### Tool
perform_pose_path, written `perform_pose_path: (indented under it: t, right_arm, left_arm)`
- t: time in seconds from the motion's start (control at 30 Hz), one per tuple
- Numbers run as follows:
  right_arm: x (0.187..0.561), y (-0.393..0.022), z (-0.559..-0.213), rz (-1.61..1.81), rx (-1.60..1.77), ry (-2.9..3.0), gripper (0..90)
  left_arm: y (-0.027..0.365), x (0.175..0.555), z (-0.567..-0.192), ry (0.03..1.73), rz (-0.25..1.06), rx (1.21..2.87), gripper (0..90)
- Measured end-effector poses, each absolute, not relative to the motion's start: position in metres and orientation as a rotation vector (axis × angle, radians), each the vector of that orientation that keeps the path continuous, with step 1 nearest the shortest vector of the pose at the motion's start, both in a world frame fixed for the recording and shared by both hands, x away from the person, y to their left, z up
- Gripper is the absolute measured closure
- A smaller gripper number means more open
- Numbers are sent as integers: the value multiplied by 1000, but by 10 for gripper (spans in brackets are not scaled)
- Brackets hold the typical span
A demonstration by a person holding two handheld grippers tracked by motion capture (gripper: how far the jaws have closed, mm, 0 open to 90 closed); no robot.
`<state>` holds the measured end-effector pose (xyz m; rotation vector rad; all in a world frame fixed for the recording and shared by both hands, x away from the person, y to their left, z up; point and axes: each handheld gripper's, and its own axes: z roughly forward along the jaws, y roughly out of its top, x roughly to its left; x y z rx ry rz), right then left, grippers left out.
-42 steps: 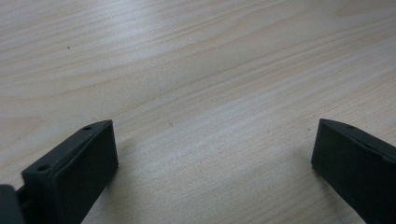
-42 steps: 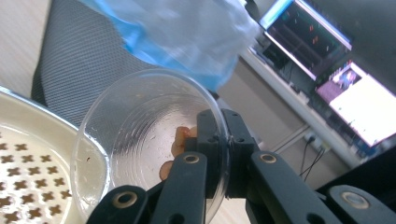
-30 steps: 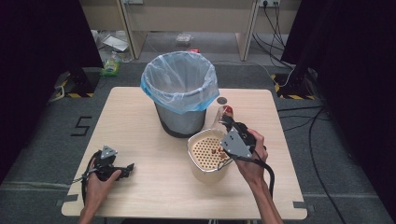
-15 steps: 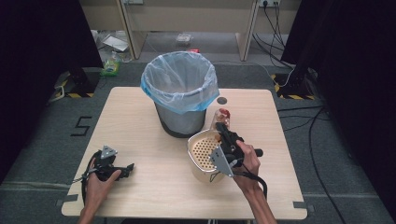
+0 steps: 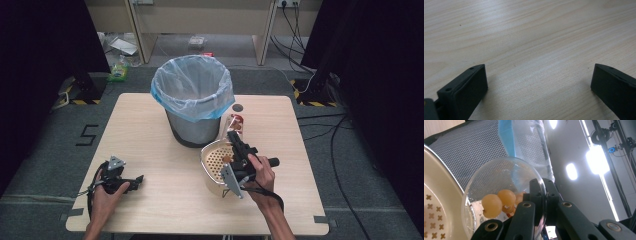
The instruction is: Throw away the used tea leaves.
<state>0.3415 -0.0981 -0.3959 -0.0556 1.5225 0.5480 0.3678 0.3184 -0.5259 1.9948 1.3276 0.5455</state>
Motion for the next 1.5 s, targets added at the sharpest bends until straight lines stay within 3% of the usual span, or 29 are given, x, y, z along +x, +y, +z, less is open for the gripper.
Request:
perform_pose_path:
  t: [1.5]
  right_arm:
    - [342,-91,-396,470,-154,1409,883]
  left_arm:
    - [318,367,-526,1328,546,1996,0]
